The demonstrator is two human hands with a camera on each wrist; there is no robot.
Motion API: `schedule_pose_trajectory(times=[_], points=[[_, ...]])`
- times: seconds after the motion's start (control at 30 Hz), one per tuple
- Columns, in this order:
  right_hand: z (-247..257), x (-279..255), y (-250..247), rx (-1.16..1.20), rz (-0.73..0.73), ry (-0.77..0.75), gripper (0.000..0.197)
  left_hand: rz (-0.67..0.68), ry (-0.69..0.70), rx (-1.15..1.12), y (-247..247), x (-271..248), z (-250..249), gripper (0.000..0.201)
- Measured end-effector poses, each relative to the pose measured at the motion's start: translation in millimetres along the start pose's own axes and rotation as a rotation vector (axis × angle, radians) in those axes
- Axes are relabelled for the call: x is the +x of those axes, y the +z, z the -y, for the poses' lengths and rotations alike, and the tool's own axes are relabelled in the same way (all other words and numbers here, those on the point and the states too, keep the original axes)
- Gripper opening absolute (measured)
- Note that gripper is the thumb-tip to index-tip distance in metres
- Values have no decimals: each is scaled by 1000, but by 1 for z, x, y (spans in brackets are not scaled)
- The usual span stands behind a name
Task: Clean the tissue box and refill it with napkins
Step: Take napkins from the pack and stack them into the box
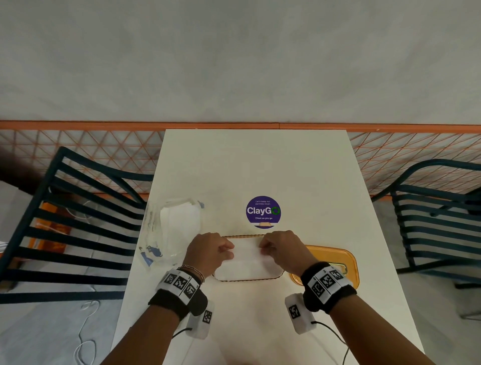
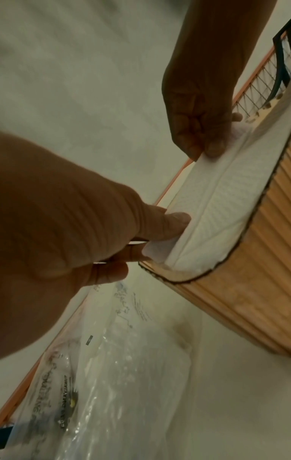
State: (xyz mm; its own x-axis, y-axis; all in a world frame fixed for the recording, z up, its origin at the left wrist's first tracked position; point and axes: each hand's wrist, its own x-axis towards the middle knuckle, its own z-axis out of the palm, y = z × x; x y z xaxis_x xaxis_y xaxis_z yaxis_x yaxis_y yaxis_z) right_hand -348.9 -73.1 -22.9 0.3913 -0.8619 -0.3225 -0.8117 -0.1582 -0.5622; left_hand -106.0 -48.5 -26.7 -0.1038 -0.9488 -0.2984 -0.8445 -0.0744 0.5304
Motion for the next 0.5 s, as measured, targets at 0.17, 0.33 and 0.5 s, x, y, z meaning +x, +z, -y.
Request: schedule_pose_trajectory(times=[0.17, 0.33, 0.5], points=[[-5, -4, 0, 32, -32, 7, 15, -77, 142, 55, 4, -1, 4, 9], [-10, -7, 0, 24, -76, -9, 14, -166, 239, 119, 8, -4, 13, 11], [-11, -12, 1, -102, -134, -123, 16, -163, 339, 198, 12, -10, 17, 21]])
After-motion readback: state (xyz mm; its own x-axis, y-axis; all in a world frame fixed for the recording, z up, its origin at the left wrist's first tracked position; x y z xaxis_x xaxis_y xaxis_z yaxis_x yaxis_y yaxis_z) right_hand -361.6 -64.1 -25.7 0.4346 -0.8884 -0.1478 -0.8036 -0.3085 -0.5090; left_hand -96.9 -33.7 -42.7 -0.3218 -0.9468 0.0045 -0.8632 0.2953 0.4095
